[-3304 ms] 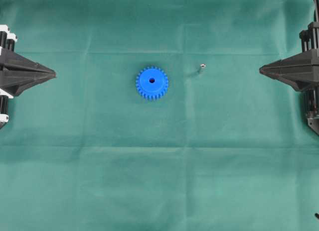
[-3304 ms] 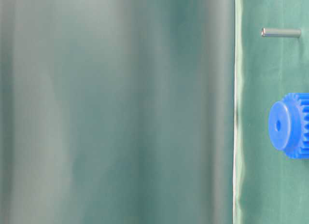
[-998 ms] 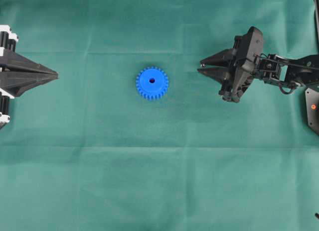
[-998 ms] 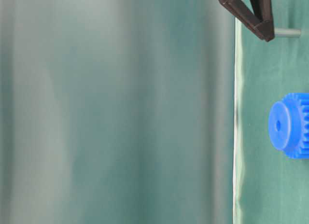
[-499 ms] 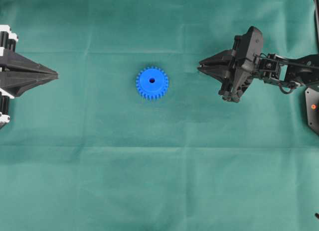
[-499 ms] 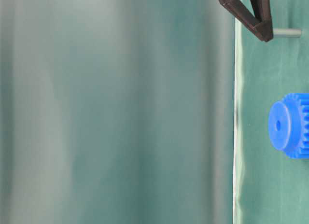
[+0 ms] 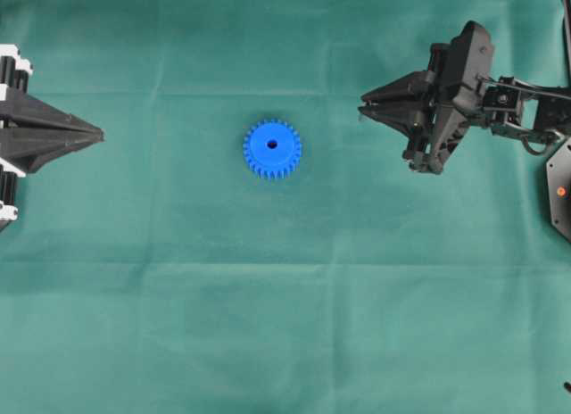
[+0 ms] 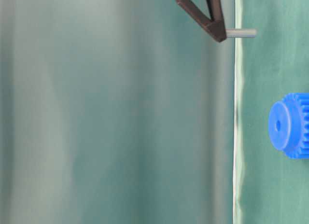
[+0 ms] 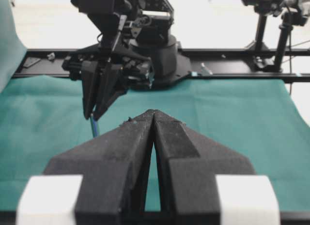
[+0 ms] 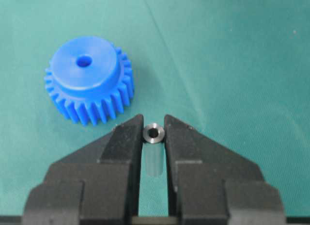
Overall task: Insert the shaft placed at a random location into the center hole of the medium gear at another random location.
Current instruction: 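Close the right gripper on the shaft and lift it, then carry the shaft left over the blue gear's center hole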
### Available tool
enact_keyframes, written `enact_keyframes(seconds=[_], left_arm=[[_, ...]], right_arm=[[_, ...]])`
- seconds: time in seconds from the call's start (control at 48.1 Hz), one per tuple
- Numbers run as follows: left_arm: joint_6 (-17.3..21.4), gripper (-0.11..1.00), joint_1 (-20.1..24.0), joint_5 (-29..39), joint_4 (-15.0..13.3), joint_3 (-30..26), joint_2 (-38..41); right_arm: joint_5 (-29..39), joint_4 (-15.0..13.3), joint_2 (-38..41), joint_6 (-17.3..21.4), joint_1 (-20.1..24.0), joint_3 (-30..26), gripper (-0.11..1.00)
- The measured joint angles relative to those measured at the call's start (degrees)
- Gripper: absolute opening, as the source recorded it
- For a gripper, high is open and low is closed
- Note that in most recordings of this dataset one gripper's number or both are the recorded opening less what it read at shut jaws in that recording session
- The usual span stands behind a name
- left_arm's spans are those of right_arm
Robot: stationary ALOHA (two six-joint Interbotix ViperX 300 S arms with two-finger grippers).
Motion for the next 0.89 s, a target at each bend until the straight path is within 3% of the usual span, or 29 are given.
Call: enact_keyframes(seconds=[0.499, 0.894], left_arm=[[0.0, 0.0, 0.0, 0.7, 0.0, -0.1, 0.0], [0.0, 0.0, 0.0, 0.8, 0.0, 0.0, 0.0]], right_arm=[[0.7, 0.0, 0.0, -0.4, 0.1, -0.9, 0.13], [0.9, 0.0, 8.3, -0.4, 3.3, -10.2, 0.13]])
